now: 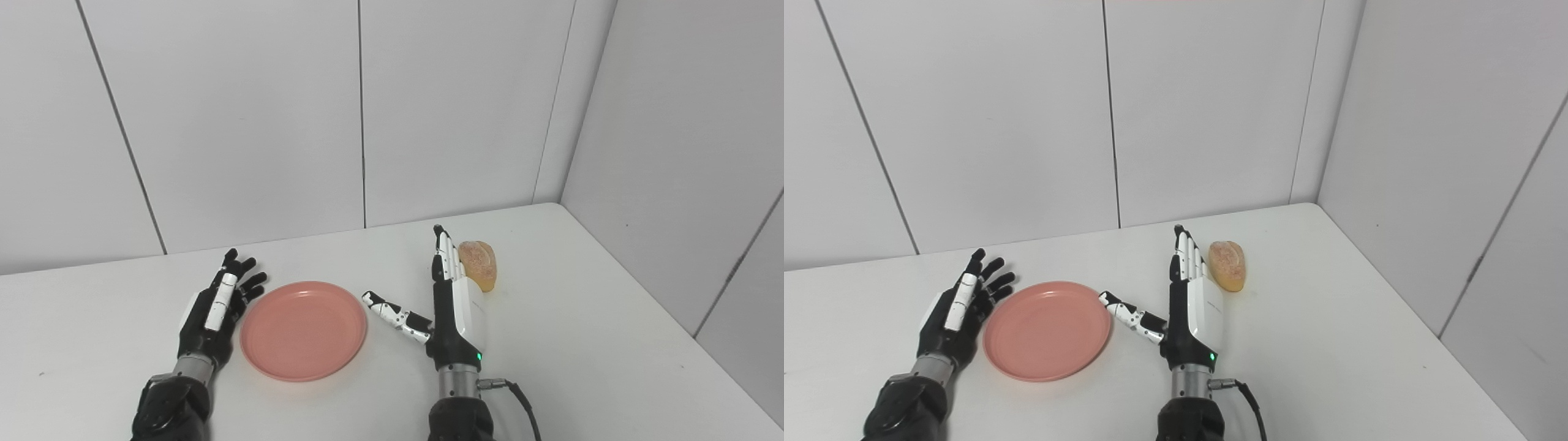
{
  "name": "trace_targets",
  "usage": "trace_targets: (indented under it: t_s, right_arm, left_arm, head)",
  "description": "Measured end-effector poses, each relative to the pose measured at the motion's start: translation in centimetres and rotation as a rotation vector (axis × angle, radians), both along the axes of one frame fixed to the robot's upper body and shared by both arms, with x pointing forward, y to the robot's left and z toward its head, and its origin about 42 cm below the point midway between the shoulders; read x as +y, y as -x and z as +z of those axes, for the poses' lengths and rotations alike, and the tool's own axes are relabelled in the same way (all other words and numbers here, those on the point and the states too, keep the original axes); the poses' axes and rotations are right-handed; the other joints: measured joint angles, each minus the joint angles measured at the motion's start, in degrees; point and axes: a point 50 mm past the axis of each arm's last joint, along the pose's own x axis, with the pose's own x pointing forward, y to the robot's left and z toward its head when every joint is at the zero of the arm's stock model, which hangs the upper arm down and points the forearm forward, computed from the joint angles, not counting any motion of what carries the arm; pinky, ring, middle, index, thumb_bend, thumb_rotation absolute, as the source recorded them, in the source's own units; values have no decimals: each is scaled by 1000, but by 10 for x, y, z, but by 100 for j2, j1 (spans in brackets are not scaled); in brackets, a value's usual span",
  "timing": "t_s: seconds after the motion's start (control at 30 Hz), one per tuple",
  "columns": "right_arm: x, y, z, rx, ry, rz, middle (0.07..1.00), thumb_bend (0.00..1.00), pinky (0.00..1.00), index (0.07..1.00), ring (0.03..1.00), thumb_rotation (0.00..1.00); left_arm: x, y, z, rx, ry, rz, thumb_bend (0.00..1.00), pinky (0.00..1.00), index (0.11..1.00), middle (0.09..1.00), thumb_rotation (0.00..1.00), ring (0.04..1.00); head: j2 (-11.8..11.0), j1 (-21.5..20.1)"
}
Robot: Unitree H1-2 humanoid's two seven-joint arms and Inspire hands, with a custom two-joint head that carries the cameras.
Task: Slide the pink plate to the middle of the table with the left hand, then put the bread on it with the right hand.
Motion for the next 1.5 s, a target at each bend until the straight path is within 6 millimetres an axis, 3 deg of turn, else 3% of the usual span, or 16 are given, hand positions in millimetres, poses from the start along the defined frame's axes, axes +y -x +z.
trace_targets:
  t_s: [0.3,0.6,0.8,1.37,1.5]
  right_arm:
    - [-13,-29,18,-83,113,-76,1000,922,1000,1000,1000,513]
    - [-44,-58,25,-27,130,-216,1000,913,1000,1000,1000,501]
    - [-65,-72,16,45,157,-271,1000,913,1000,1000,1000,477]
    - [-93,-98,-18,195,190,-373,1000,948,999,1000,1000,385]
    - [-97,-103,-30,249,170,-405,1000,961,950,1000,1000,388]
  left_arm:
    - [0,-1,1,-3,0,-3,830,841,1000,920,765,826]
    - [1,-2,2,-8,-1,-4,803,832,1000,917,770,817]
    - [2,-2,3,-11,-1,-7,820,826,1000,918,764,812]
    - [2,0,5,-20,0,-26,808,820,1000,922,751,803]
    - [2,0,5,-14,0,-35,808,818,1000,921,755,793]
  head:
    - [-9,26]
    - [18,35]
    - [26,35]
    - [88,88]
    - [79,79]
